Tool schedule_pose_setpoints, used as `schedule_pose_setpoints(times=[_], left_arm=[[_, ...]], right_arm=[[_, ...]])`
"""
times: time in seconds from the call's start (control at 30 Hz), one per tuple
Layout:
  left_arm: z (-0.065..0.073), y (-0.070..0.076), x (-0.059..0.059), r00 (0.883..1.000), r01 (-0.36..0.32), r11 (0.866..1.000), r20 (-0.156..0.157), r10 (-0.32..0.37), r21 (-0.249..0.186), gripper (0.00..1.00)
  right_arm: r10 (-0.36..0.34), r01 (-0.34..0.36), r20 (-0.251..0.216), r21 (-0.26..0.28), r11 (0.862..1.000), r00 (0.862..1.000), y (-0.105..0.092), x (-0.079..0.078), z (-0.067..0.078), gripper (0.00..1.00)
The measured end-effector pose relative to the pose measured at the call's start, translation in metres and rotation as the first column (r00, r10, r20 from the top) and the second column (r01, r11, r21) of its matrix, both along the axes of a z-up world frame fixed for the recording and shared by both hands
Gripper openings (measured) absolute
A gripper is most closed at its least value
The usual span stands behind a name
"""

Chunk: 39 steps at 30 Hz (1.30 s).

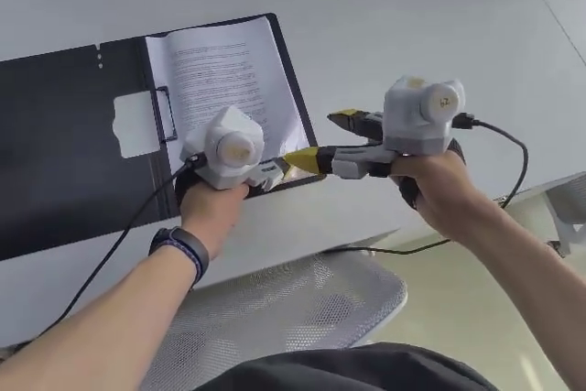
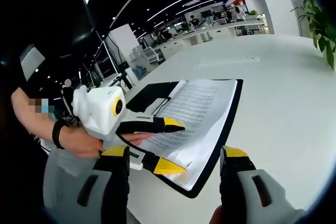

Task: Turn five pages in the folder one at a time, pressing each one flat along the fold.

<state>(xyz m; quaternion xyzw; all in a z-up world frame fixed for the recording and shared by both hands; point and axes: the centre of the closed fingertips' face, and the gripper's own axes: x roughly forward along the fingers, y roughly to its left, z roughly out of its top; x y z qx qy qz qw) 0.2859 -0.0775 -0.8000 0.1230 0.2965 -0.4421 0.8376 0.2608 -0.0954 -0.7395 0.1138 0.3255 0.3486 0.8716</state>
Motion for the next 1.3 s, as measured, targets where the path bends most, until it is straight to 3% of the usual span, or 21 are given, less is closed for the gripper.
schedule_pose_setpoints(times=[0.23,0.8,1.3], left_arm=[[0.0,0.0,0.0,1.0,0.0,1.0,-0.001,0.0,-0.002,0.57],[-0.005,0.0,0.003,1.0,0.001,1.0,-0.001,-0.001,-0.003,0.57],[-0.005,0.0,0.003,1.0,0.004,1.0,-0.003,-0.004,-0.004,0.57]], right_arm=[[-0.034,0.036,-0.032,0.075,0.997,0.999,0.007,0.015,-0.007,0.62],[-0.045,0.061,-0.101,0.162,0.985,0.994,0.023,0.03,-0.025,0.47],[-0.141,0.171,-0.143,0.23,0.958,0.98,0.013,0.037,-0.029,0.17]])
